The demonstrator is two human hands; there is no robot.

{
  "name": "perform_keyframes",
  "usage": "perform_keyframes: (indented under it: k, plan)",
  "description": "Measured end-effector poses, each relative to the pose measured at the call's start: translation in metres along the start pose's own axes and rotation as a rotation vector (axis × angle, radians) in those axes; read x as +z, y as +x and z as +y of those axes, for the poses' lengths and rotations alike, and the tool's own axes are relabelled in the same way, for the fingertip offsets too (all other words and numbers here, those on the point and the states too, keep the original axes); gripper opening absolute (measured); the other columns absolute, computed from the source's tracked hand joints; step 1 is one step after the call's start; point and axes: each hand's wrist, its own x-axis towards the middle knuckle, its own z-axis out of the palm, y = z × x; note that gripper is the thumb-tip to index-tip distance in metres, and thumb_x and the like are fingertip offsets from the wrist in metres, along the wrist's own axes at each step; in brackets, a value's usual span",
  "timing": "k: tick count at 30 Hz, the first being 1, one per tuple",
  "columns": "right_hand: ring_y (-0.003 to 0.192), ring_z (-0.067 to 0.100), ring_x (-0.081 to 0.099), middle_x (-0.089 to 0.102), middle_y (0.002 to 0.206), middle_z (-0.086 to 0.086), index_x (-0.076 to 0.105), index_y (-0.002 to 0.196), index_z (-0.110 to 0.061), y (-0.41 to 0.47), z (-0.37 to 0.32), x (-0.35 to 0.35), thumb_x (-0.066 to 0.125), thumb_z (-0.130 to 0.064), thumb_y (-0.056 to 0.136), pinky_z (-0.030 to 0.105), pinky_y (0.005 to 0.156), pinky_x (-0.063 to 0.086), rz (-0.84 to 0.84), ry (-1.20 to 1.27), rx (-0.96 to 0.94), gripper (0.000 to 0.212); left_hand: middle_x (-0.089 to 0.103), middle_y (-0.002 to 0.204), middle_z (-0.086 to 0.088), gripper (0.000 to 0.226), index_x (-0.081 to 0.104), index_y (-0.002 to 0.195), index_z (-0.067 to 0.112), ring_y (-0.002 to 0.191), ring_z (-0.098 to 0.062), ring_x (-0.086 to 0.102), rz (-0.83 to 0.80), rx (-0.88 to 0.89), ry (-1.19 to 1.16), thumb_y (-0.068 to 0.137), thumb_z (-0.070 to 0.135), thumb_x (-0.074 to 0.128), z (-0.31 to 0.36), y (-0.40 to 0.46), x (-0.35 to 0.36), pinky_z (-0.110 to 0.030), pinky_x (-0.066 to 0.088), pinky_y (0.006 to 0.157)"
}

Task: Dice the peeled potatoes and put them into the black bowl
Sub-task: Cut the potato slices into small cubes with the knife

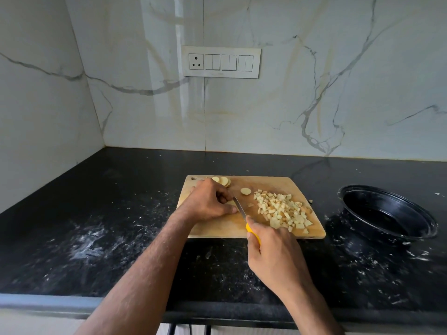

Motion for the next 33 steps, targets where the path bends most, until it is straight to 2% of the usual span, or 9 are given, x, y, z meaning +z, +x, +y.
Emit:
perform_keyframes:
  k: [3, 5, 9, 12, 16, 20, 24, 29, 33]
  plan:
    - [0.046, 0.007, 0.039, 0.072, 0.079, -0.006, 0.054, 0.143, -0.029, 0.002, -0.004, 0.0, 0.047, -0.03, 0.101, 0.011, 0.044, 0.028, -0.027, -0.035, -0.024, 0.042, 0.07, 0.07, 0.006, 0.018, 0.078, 0.078, 0.023, 0.067, -0.01, 0.062, -0.006, -0.006, 0.009, 0.067, 0.029, 0.09, 0.0, 0.0, 0.0, -0.031, 0.055, 0.064]
    - [0.039, 0.008, 0.038, 0.071, 0.074, -0.007, 0.06, 0.137, -0.026, 0.003, -0.004, 0.002, 0.049, -0.028, 0.1, 0.013, 0.039, 0.024, -0.045, -0.057, -0.024, 0.038, 0.069, 0.07, 0.007, 0.017, 0.078, 0.079, 0.023, 0.066, -0.007, 0.06, -0.015, -0.006, 0.009, 0.068, 0.029, 0.09, 0.0, 0.001, 0.0, -0.028, 0.054, 0.063]
    - [0.043, 0.012, 0.05, 0.068, 0.068, -0.005, 0.071, 0.107, -0.02, 0.01, -0.004, 0.006, 0.047, -0.029, 0.102, 0.017, 0.041, 0.04, -0.051, -0.105, -0.014, 0.027, 0.069, 0.068, 0.005, 0.014, 0.078, 0.075, 0.02, 0.067, -0.011, 0.062, -0.014, 0.007, 0.02, 0.069, 0.026, 0.088, 0.002, 0.001, 0.0, -0.031, 0.054, 0.063]
    - [0.046, 0.012, 0.054, 0.071, 0.075, -0.003, 0.068, 0.086, -0.017, 0.019, -0.004, 0.013, 0.045, -0.028, 0.102, 0.028, 0.044, 0.05, -0.041, -0.169, -0.015, 0.03, 0.068, 0.067, 0.006, 0.012, 0.077, 0.071, 0.021, 0.065, -0.009, 0.06, -0.021, 0.014, 0.021, 0.069, 0.025, 0.088, 0.002, 0.001, 0.0, -0.025, 0.05, 0.058]
    - [0.055, 0.012, 0.058, 0.072, 0.084, -0.005, 0.071, 0.104, -0.015, 0.029, -0.005, 0.017, 0.042, -0.032, 0.103, 0.025, 0.048, 0.051, -0.022, -0.177, 0.015, 0.033, 0.066, 0.066, 0.008, 0.013, 0.077, 0.074, 0.02, 0.062, -0.004, 0.055, -0.024, 0.015, 0.016, 0.071, 0.027, 0.087, 0.001, 0.0, 0.0, -0.019, 0.044, 0.057]
    - [0.045, 0.009, 0.049, 0.073, 0.079, -0.008, 0.067, 0.127, -0.023, 0.016, -0.007, 0.015, 0.049, -0.027, 0.099, 0.017, 0.043, 0.043, 0.01, -0.14, 0.026, 0.033, 0.067, 0.07, 0.007, 0.014, 0.076, 0.078, 0.02, 0.066, -0.005, 0.058, -0.006, -0.001, 0.016, 0.072, 0.027, 0.086, 0.001, -0.001, 0.001, -0.02, 0.048, 0.06]
    - [0.038, 0.004, 0.036, 0.076, 0.078, -0.006, 0.066, 0.13, -0.024, 0.012, -0.005, 0.012, 0.057, -0.025, 0.095, 0.005, 0.044, 0.024, 0.065, -0.017, 0.065, 0.036, 0.067, 0.072, 0.009, 0.018, 0.077, 0.083, 0.022, 0.068, -0.005, 0.059, -0.012, -0.006, 0.011, 0.071, 0.03, 0.088, -0.001, 0.0, 0.0, -0.018, 0.047, 0.061]
    - [0.043, 0.007, 0.046, 0.075, 0.076, -0.003, 0.065, 0.13, -0.02, 0.01, -0.005, 0.009, 0.06, -0.024, 0.095, 0.009, 0.046, 0.035, 0.074, 0.103, 0.035, 0.036, 0.068, 0.074, 0.007, 0.032, 0.08, 0.093, 0.019, 0.069, -0.006, 0.06, -0.033, 0.0, 0.012, 0.067, 0.033, 0.091, -0.001, -0.001, -0.005, -0.022, 0.052, 0.062]
    - [0.038, 0.005, 0.044, 0.073, 0.069, -0.006, 0.064, 0.132, -0.02, 0.01, -0.008, 0.008, 0.06, -0.025, 0.096, 0.008, 0.043, 0.034, 0.06, 0.088, -0.007, 0.036, 0.07, 0.075, 0.008, 0.028, 0.081, 0.094, 0.018, 0.071, -0.008, 0.062, -0.034, 0.017, 0.027, 0.069, 0.03, 0.09, -0.003, -0.001, -0.007, -0.027, 0.055, 0.066]
